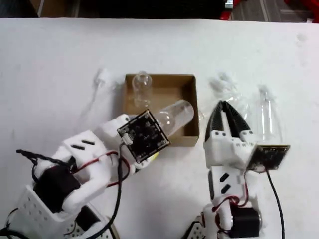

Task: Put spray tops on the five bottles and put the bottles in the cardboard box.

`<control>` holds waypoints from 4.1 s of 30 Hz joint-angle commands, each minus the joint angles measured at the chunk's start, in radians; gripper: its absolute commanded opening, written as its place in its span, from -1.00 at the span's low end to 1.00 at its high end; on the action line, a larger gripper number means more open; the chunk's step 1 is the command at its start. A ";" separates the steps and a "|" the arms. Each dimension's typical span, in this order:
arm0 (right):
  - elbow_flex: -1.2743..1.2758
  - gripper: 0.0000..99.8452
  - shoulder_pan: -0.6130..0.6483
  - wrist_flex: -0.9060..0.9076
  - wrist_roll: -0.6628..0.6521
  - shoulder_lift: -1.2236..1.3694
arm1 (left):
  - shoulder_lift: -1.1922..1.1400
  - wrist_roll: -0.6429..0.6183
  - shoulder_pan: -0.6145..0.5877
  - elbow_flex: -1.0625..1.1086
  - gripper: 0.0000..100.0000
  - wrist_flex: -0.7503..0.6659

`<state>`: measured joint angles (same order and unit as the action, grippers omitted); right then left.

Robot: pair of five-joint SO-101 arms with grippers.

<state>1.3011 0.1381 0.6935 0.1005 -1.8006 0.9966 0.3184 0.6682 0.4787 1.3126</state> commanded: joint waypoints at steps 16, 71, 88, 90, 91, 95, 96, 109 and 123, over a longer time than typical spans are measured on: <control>0.061 -0.97 0.051 0.027 -0.167 -0.001 | -0.082 -0.020 -0.114 -0.166 -0.96 -0.038; 0.265 -0.97 -0.031 -0.074 -0.180 -0.001 | -0.739 -0.189 -0.363 -0.190 -0.66 -0.037; 0.265 -0.97 -0.031 -0.070 -0.180 -0.001 | -0.489 -0.183 -0.371 -0.381 -0.52 -0.014; 0.265 -0.97 -0.031 -0.070 -0.180 -0.001 | -0.487 -0.178 -0.374 -0.410 -0.52 -0.046; 0.265 -0.97 -0.031 -0.070 -0.180 -0.001 | -0.489 -0.164 -0.381 -0.416 -0.52 -0.064; 0.267 -0.97 -0.031 -0.070 -0.180 -0.001 | -0.578 -0.133 -0.417 -0.428 -0.52 -0.141; 0.270 -0.97 -0.031 -0.070 -0.180 -0.001 | -0.621 -0.133 -0.429 -0.440 -0.52 -0.150; 0.282 -0.97 -0.030 -0.076 -0.180 -0.001 | -1.099 -0.141 -0.489 -0.704 -0.52 -0.130; 0.284 -0.97 -0.030 -0.077 -0.180 -0.001 | -1.205 -0.141 -0.492 -0.743 -0.62 -0.129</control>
<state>1.5911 0.1089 0.6398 -0.0652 -1.7960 -0.2171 0.1680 0.1910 -0.2056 1.1884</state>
